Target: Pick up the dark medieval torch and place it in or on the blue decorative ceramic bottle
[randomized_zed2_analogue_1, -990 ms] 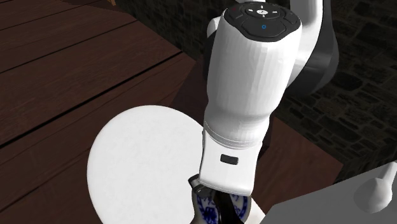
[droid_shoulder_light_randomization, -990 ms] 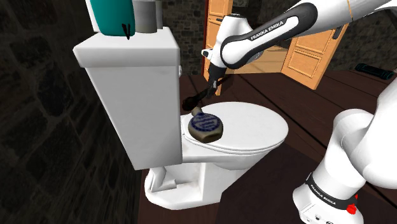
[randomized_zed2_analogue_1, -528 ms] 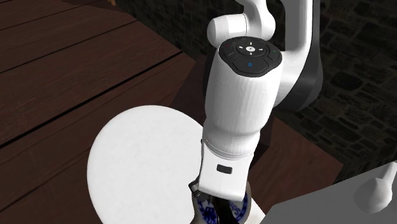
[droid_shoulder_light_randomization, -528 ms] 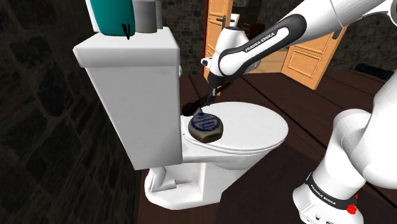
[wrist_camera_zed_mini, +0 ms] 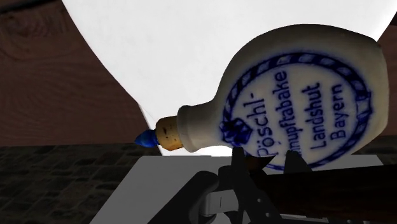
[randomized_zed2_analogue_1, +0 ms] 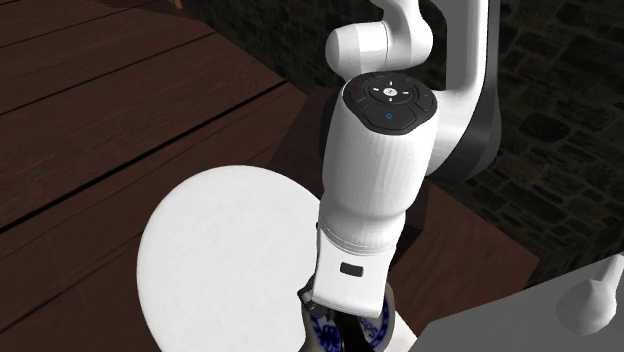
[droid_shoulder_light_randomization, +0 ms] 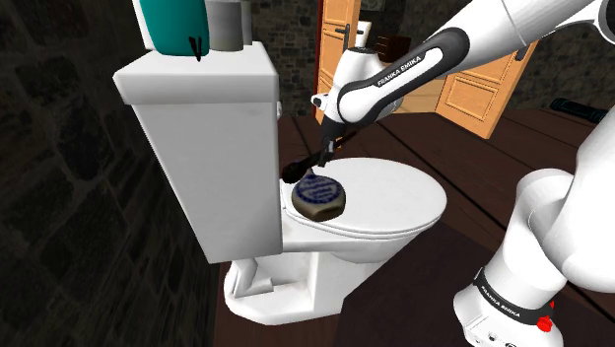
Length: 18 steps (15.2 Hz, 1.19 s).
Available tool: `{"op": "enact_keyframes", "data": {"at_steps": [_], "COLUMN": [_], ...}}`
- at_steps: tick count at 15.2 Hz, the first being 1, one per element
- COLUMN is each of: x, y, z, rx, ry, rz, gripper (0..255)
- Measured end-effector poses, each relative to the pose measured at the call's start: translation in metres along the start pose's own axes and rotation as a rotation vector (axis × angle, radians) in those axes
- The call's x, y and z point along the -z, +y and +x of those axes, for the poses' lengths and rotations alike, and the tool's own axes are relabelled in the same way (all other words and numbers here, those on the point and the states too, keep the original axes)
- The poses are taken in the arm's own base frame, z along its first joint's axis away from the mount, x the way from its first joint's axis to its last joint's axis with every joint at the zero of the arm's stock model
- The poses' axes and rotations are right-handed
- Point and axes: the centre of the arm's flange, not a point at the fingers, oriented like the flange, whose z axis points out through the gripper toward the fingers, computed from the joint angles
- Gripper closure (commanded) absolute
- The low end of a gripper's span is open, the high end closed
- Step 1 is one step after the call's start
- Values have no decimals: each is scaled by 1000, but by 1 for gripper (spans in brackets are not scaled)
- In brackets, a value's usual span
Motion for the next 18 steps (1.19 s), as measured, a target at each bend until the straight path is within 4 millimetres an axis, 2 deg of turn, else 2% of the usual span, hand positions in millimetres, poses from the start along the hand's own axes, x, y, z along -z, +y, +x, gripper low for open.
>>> {"op": "enact_keyframes", "data": {"at_steps": [1, 7, 12, 18], "x": [0, 0, 46, 50], "y": [0, 0, 1, 0], "z": [0, 0, 0, 0], "rx": [0, 0, 0, 0], "ry": [0, 1, 2, 1], "rz": [0, 0, -1, 0], "gripper": [0, 0, 0, 0]}}
